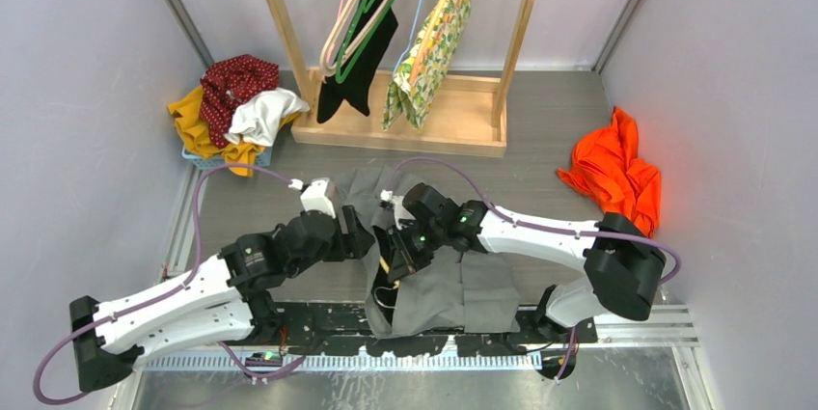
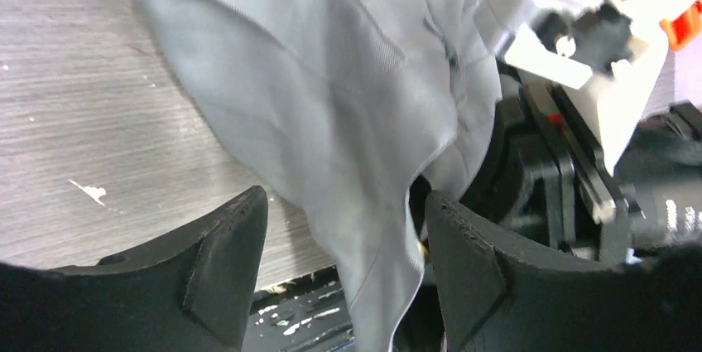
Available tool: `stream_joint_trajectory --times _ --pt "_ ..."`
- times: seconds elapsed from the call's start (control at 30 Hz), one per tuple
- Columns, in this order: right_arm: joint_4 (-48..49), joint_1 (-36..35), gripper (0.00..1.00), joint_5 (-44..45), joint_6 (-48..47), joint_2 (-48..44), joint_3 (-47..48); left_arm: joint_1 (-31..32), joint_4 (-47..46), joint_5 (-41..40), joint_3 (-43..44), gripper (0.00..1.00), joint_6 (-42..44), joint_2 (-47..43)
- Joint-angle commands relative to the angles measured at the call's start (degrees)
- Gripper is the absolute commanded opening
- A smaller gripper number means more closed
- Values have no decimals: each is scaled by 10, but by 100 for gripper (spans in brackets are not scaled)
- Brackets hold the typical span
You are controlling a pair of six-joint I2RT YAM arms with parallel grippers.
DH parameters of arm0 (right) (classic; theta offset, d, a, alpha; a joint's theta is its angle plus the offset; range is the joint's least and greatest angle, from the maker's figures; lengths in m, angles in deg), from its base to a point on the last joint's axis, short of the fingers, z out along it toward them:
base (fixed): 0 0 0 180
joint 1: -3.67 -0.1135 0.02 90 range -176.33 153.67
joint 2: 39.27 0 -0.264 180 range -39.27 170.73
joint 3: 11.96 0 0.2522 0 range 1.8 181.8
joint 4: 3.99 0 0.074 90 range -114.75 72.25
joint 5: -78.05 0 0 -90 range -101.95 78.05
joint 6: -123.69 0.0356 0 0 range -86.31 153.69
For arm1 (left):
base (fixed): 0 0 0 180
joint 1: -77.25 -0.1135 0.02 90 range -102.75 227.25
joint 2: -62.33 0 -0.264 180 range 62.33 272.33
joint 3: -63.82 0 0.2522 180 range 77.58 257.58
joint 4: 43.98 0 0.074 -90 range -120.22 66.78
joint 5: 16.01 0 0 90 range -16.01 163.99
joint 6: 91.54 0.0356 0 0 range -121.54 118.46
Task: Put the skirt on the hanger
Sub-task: Pick up the hanger at the center of the board.
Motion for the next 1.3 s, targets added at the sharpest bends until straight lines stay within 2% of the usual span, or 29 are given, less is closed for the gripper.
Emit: stream_joint_trajectory --times 0.0,0.1,0.27,0.37,0.53,0.93,1.23,1.27 --pt "34 -1 1 -94 28 -30 18 -42 -33 46 33 70 53 43" --pt "67 0 1 -133 49 -44 3 -71 -39 64 45 70 71 59" --pt "89 3 1 -163 70 -77 -10 -129 -27 93 74 68 101 27" --pt "98 4 1 -174 77 -78 -11 -152 -46 140 88 59 110 41" --pt "85 3 1 -168 69 -78 0 -159 -82 182 128 48 116 96" --pt "22 -13 1 -150 22 -103 37 -168 -126 269 248 43 116 271" --pt "82 -26 1 -229 55 -150 48 -174 -122 323 289 39 122 371" --pt "118 -26 1 -248 80 -156 42 -174 -121 325 289 39 125 373"
